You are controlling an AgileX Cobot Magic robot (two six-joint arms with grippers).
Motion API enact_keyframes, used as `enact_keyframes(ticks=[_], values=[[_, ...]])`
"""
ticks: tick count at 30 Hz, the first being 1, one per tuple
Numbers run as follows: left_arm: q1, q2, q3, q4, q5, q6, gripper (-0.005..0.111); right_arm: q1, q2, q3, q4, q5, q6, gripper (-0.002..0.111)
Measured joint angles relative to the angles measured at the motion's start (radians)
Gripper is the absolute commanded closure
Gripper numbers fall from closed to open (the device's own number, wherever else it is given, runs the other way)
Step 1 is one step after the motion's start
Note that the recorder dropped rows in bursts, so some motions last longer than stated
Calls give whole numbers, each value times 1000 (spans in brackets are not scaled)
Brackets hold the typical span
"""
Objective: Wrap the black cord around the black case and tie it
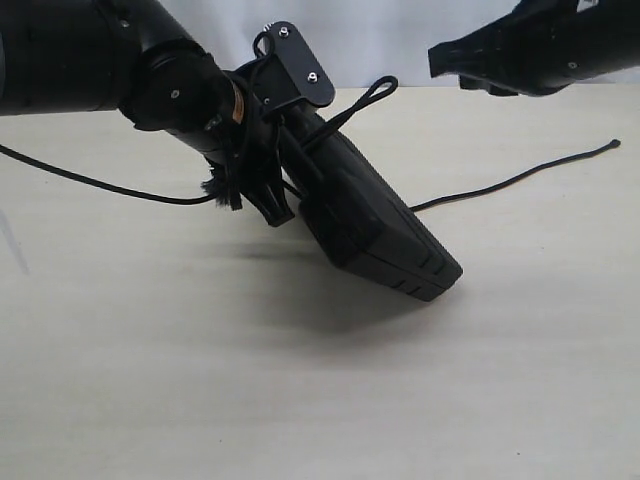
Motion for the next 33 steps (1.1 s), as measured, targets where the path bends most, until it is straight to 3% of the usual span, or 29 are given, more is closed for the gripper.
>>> enact_keyframes(ticks=[4,7,10,13,21,33], values=[[0,0,0,-3,15,0,107,-118,57,-76,381,176,-324,104],[0,0,0,-3,26,0,107,-207,89,-89,534,114,-366,104],[0,0,0,-3,26,0,107,-260,118,-90,567,62,-349,104],[0,0,0,-3,26,0,107,-260,154,-90,586,94,-376,100],[0,0,0,-3,16,0,107,-188,277,-122,650,228,-438,54],[0,0,0,-3,14,0,107,-184,366,-230,811,294,-458,51]])
